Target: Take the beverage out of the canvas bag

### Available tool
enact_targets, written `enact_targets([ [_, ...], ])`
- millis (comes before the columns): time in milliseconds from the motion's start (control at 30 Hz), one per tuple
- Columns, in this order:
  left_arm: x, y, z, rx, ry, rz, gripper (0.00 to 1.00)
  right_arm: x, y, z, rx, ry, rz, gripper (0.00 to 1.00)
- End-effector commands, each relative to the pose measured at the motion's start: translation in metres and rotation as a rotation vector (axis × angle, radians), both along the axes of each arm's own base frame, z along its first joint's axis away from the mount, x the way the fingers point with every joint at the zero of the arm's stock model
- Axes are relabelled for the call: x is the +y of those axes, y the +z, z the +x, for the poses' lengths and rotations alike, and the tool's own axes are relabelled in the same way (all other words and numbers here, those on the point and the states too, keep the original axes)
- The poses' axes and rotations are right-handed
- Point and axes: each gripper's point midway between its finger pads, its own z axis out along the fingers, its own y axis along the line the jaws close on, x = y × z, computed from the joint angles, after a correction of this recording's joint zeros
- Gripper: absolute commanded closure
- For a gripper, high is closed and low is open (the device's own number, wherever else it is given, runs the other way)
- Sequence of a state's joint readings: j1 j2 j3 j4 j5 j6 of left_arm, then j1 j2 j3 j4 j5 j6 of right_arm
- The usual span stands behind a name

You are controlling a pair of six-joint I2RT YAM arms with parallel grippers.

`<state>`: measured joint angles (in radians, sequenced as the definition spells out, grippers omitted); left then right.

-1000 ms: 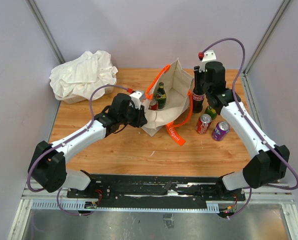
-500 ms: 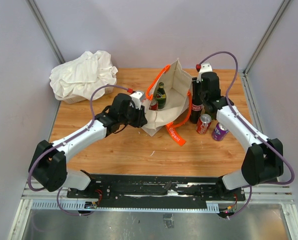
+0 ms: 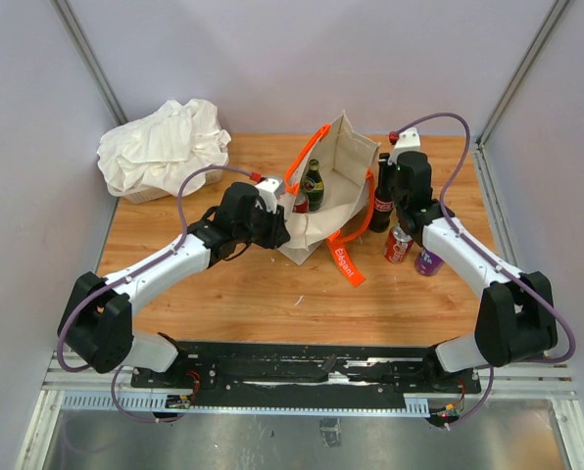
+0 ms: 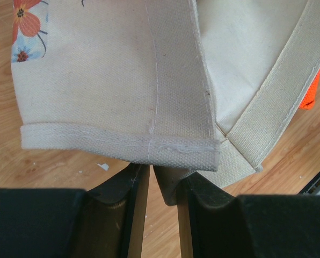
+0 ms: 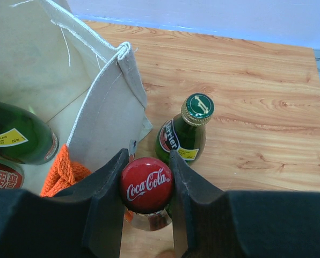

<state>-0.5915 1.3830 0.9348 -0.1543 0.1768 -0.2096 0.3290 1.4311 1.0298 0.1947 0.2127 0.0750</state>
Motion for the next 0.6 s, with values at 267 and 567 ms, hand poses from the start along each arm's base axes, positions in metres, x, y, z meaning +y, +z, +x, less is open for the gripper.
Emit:
enact_targets([
  [267,-0.002,-0.003,0.002,0.004,0.0,-0.001,0.7,-0.017,0.043,0.001,-0.118,-0.071,0.052,0.22],
  [567,-0.002,-0.001,0.002,-0.002,0.003,-0.004,0.7,-0.001,0.101,-0.003,-0.218,0.006,0.1,0.24],
])
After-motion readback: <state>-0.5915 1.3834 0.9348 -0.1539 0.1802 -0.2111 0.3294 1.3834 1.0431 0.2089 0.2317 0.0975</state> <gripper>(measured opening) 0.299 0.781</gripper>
